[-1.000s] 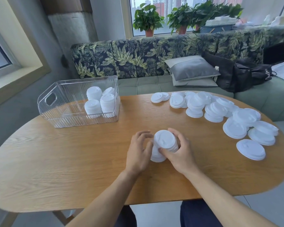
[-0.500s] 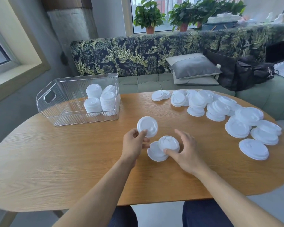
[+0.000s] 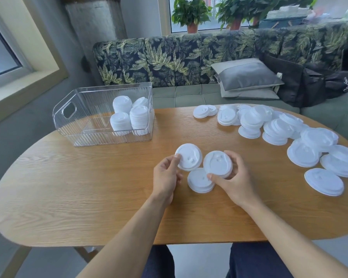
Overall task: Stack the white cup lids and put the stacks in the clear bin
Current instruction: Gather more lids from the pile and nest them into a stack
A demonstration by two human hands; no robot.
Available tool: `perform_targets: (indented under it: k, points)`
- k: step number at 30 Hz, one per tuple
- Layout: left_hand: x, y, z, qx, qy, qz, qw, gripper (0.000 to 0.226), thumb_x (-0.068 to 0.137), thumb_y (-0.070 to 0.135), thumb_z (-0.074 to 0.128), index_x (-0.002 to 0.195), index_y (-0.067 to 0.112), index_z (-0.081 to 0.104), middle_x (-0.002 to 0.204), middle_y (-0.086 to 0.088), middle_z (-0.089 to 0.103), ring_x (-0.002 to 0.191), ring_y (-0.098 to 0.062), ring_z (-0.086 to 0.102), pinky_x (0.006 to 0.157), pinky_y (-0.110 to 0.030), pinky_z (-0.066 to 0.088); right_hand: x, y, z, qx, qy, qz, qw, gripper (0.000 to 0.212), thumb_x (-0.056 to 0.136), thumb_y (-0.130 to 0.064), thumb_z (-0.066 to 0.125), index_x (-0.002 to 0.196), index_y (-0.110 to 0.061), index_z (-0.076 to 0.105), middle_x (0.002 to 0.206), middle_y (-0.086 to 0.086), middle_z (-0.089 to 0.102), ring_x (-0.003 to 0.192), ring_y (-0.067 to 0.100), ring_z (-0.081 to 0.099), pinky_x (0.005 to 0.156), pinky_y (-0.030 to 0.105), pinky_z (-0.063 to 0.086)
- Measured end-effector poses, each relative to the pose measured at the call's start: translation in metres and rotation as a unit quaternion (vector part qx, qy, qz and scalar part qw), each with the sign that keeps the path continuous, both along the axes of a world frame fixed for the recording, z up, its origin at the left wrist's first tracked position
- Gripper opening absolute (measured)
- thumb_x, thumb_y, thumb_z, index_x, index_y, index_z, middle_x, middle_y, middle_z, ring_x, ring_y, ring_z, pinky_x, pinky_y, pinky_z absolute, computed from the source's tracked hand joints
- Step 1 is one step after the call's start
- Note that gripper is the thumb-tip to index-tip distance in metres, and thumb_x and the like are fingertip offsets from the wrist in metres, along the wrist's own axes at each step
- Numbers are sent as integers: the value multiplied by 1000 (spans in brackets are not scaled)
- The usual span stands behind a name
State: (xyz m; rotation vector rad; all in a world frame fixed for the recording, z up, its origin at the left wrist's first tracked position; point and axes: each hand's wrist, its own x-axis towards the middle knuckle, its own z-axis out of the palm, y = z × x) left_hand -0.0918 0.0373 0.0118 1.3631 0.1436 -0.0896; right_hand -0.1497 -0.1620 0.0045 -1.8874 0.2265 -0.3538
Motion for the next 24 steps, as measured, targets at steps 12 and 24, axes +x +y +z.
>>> perform_targets:
  k: [12, 24]
  points:
    - [-2, -1, 7, -52, 22, -44, 997, 26, 101, 26, 68, 121, 10, 66, 90, -4, 76, 76, -9, 71, 49, -19, 46, 13, 5, 15, 376, 39, -1, 926, 54, 77, -1, 86, 124, -20, 67, 113, 8, 69, 81, 12, 76, 62, 23, 58]
    - [-2, -4, 4, -96, 41, -39, 994, 25, 104, 29, 58, 115, 6, 55, 70, -7, 67, 54, -16, 57, 54, -28, 49, 19, 6, 12, 454, 55, -30, 889, 50, 85, 9, 69, 124, -22, 62, 110, 10, 78, 98, 23, 76, 85, 35, 58]
